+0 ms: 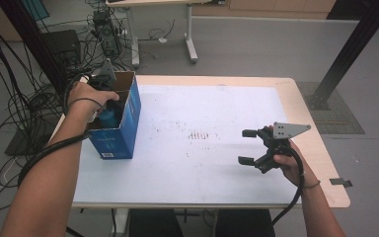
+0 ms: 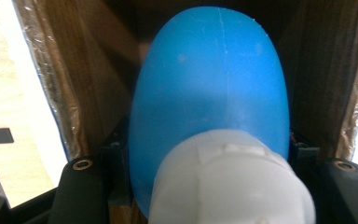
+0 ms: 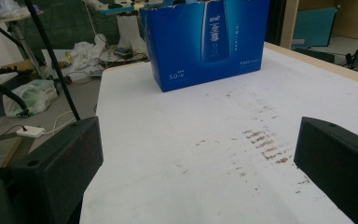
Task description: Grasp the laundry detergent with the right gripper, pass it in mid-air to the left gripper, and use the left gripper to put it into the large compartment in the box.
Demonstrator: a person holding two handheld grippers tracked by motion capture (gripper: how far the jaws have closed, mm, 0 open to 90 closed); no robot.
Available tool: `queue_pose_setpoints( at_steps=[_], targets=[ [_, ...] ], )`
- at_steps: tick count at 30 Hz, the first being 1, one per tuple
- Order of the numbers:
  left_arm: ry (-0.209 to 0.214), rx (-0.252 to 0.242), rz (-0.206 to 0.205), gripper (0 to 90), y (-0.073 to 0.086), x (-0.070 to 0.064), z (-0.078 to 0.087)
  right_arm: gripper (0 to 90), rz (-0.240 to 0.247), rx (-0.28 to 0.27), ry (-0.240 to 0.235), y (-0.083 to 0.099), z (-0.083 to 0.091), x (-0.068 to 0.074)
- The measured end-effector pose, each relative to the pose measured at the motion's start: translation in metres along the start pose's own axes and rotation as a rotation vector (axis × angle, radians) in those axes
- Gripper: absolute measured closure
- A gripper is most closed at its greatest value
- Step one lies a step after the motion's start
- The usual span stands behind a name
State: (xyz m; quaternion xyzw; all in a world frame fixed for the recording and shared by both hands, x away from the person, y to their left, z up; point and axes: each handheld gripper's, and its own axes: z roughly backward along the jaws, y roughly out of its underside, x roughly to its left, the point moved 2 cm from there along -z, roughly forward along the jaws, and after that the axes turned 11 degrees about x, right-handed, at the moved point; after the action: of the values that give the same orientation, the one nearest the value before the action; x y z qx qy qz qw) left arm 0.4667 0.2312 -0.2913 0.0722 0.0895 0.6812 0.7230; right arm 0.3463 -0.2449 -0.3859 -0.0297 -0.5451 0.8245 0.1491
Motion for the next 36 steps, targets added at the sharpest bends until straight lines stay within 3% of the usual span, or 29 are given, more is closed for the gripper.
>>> queue_pose_setpoints(
  at_steps=[36],
  targets=[
    [0.006,0.014,0.001,37.5,0.0000,0.0014,-0.0006,1.0,-0.003,-0.004,-0.001,0.0010,-0.0013,-0.0001]
  ],
)
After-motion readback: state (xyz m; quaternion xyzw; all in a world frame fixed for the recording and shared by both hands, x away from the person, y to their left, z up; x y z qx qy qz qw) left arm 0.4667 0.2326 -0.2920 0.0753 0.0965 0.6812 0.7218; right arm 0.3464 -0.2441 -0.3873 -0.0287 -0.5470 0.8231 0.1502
